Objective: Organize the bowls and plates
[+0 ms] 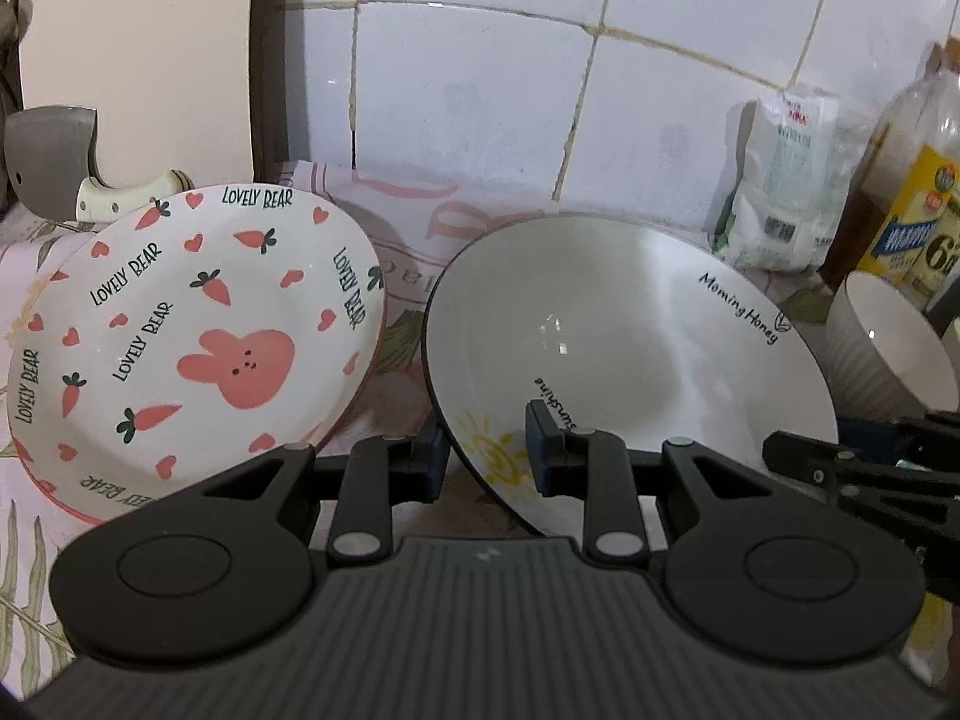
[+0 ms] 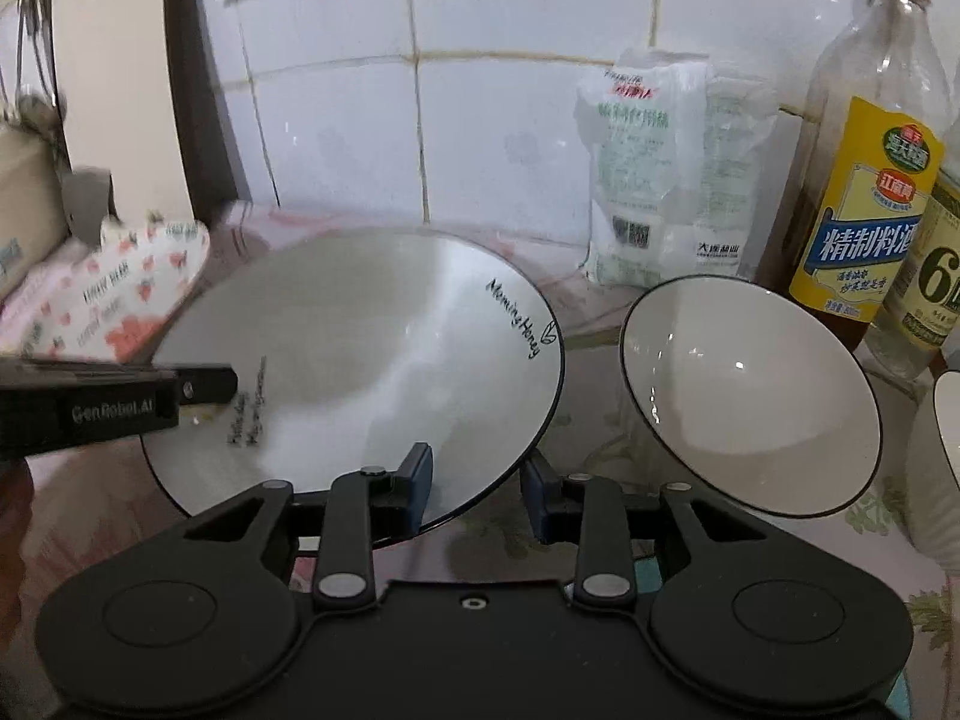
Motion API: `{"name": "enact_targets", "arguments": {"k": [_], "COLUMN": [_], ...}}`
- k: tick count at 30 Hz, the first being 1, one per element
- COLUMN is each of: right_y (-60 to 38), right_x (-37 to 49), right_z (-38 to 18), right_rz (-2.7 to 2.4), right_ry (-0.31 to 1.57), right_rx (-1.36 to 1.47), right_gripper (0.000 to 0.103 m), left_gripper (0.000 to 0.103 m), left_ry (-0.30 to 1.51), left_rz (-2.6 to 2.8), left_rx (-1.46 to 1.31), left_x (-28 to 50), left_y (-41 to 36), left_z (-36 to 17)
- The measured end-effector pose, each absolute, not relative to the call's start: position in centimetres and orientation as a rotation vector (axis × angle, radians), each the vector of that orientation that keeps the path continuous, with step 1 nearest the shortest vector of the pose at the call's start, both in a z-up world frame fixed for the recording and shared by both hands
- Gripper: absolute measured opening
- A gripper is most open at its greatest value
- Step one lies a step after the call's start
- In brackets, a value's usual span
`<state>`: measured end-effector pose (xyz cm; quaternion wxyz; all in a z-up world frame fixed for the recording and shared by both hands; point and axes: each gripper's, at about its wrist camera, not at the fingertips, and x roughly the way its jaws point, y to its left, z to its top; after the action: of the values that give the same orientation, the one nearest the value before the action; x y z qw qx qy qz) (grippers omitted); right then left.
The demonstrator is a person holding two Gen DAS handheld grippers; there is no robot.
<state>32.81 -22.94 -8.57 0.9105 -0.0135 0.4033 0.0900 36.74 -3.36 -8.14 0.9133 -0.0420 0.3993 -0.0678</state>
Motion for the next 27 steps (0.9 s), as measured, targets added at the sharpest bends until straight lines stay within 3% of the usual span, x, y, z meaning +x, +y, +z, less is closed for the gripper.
{"name": "enact_targets", "arguments": {"k": [5,8,17,27], "right_y": [-22.8,-23.2,-25.5,-28.8], "right_x": [31.0,29.1,21.5,13.7], "right_z": [-7.7,-6.4,-1.9,1.0], "right_rz": [0.202,0.236,0.311,0.33], "right_ry": [0.793,0.765,0.671,0.623], "right_rx": [-0.065,-0.042,0.041,0.102], "right_gripper": [0.05,0.05,0.051,0.053], "left_gripper": [0.03,0.044,0.062,0.068], "left_ry": [0.834,0.802,0.741,0.675], "left_rz": [-0.154,-0.161,-0.218,-0.314], "left_rx": [-0.068,-0.018,0.05,0.083], "left_x": [35.7,34.0,28.0,21.4], "left_y": [-3.3,-3.5,-3.5,-4.1], "left_z": [-7.3,-5.8,-0.3,4.0]}}
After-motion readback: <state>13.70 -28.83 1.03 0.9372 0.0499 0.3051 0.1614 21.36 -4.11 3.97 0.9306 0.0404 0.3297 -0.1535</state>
